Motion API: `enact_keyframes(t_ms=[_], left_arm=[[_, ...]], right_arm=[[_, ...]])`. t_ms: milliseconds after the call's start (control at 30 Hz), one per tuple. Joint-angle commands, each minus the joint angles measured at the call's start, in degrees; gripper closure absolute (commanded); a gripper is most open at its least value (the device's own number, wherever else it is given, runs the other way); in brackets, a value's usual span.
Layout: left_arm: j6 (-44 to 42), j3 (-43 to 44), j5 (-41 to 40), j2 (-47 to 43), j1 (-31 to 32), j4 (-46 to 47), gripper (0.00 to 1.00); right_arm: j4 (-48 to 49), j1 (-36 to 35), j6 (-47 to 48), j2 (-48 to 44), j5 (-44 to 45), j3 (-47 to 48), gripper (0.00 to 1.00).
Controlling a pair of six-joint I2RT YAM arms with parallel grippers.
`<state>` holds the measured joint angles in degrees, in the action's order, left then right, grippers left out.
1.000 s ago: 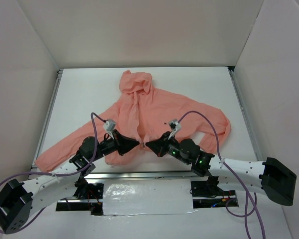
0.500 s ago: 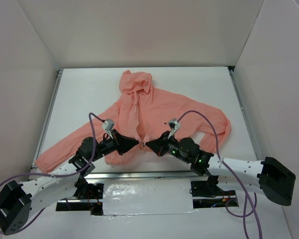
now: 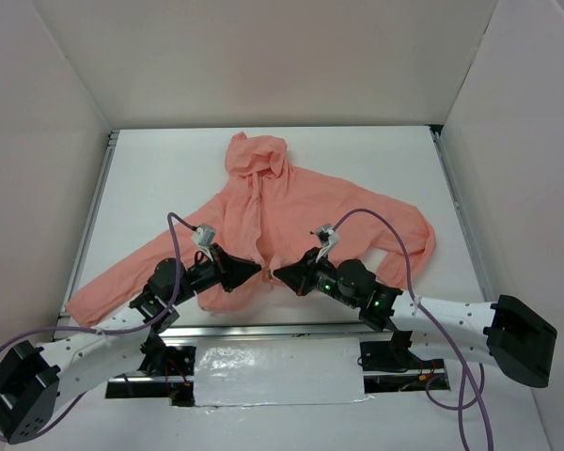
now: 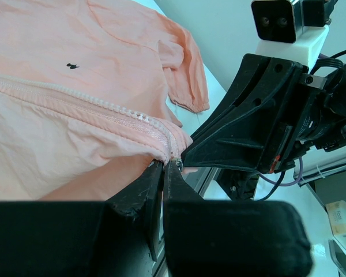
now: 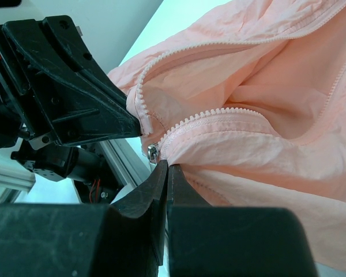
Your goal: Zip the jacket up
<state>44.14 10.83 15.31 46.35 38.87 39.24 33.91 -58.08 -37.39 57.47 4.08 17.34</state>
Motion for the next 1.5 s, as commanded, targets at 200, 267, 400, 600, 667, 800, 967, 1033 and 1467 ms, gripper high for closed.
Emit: enact_keyframes(t_ms=[200, 267, 400, 600, 667, 800, 967, 1033, 1467], left_arm=[[1.3, 0.5, 1.7, 0.8, -0.2, 5.2, 1.0], [1.7, 0.2, 1.9, 1.3, -0.2, 5.8, 1.0], [2.8, -0.6, 2.4, 2.0, -0.2, 8.3, 1.0], [2.7, -0.6, 2.4, 2.4, -0.2, 8.2, 1.0], [2.7, -0.8, 2.4, 2.5, -0.1, 8.4, 1.0], [2.9, -1.0, 2.1, 2.3, -0.2, 8.5, 1.0], [2.8, -0.5, 3.5, 3.0, -0.2, 8.9, 1.0], [2.8, -0.6, 3.8, 3.5, -0.2, 9.1, 1.0], [0.5, 0.0, 7.1, 3.8, -0.2, 7.4, 1.0]], right_arm=[[3.9, 0.5, 1.6, -0.3, 1.4, 2.4, 1.0], [3.5, 0.6, 1.8, -0.5, 1.5, 2.8, 1.0], [3.3, 1.0, 2.2, -0.3, 1.4, 3.2, 1.0], [3.7, 1.3, 2.0, -0.5, 1.0, 3.1, 1.0], [3.6, 1.5, 2.0, -0.5, 1.1, 3.1, 1.0], [3.7, 1.4, 1.8, -0.3, 0.9, 3.0, 1.0], [3.9, 1.5, 1.5, 0.0, 0.9, 3.3, 1.0], [3.7, 1.6, 1.9, 0.1, 0.5, 3.9, 1.0], [1.5, 4.3, 3.4, 0.1, -5.0, 5.8, 1.0]])
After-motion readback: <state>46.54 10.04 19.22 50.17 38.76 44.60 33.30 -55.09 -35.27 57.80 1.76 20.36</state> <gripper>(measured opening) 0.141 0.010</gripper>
